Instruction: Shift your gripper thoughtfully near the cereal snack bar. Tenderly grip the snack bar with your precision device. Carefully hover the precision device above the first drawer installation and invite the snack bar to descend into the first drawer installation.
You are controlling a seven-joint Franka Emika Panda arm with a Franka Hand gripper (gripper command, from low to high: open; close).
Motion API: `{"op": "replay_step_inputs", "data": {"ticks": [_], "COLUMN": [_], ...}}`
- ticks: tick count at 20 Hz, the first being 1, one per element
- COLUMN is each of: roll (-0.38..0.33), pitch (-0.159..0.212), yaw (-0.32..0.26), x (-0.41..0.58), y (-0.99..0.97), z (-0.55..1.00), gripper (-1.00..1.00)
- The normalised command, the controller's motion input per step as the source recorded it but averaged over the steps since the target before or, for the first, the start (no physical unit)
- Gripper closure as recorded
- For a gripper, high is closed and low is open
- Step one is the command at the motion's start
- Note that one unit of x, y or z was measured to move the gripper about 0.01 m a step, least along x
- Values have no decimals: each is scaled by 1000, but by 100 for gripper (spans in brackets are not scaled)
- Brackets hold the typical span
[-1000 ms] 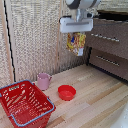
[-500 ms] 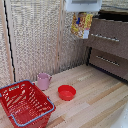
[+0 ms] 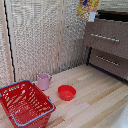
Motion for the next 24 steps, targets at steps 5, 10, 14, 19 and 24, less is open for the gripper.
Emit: {"op": "replay_step_inputs", "data": {"ticks": [5, 10, 14, 19, 24], "roll": [-34, 0, 0, -2, -49], "pitch": [0, 0, 43, 147, 227], "yaw": [36, 53, 74, 75, 95], "x": [-1, -31, -10, 0, -1], "y": [-705, -911, -891, -861, -714], "z": [712, 535, 366, 166, 10], "gripper": [100, 100, 100, 100, 100]}}
